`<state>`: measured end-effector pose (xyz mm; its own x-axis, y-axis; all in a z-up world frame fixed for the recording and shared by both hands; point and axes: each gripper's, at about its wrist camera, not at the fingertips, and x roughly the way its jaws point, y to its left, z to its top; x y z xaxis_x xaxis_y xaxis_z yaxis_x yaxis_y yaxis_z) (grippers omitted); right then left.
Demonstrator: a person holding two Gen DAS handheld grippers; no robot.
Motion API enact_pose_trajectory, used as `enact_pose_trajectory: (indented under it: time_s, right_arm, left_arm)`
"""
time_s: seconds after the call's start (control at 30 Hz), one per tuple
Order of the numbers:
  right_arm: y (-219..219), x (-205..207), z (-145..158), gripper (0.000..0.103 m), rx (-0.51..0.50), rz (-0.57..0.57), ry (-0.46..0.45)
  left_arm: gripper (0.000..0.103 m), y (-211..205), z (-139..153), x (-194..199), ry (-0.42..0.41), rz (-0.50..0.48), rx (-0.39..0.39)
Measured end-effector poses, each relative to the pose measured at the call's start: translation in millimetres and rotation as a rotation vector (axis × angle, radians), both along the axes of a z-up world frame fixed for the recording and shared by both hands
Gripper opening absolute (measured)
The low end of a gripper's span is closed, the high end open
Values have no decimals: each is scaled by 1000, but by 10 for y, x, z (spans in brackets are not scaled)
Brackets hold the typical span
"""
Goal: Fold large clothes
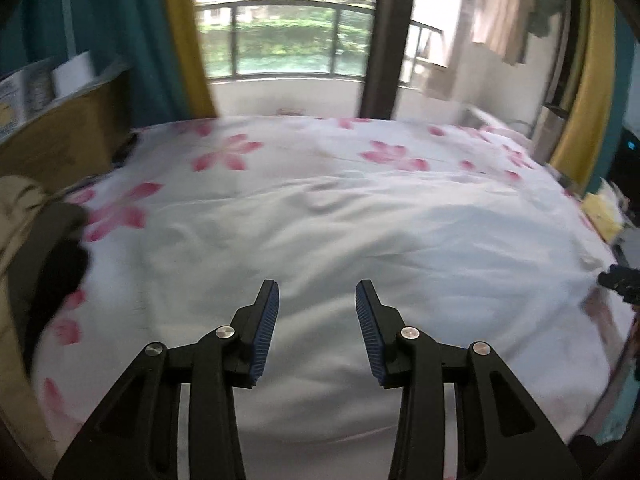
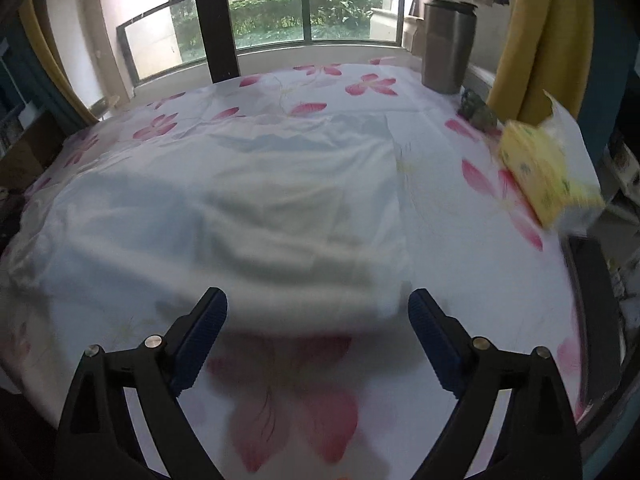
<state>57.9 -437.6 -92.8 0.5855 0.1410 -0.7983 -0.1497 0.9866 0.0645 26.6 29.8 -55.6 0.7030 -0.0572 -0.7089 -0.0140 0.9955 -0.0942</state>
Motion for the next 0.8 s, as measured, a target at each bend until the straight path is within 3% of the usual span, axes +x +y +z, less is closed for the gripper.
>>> enact_pose_trajectory:
  time_s: [0.17, 0.37, 0.47, 0.67, 0.73, 0.8]
  right_arm:
    - [17, -145, -180, 92, 109, 13, 53]
    - [-39, -66, -199, 103, 217, -38, 3]
    - [-10, 87, -206, 103, 244, -63, -16]
    - [0, 431, -206, 103, 418, -77, -18]
    - [44, 528, -217, 103, 474, -70, -16]
    - [138, 621, -227, 103, 513, -59, -20]
  left_arm:
    - [42, -500, 21, 161, -5, -120, -38]
    - [42, -851, 69, 317, -3, -206, -47]
    - [42, -989, 62, 422, 4, -242, -43]
    - [42, -1176, -174, 712, 70, -237, 25]
    - [42, -1174, -354, 814, 137, -231, -16]
    - [42, -1172, -398, 797, 117, -225, -39]
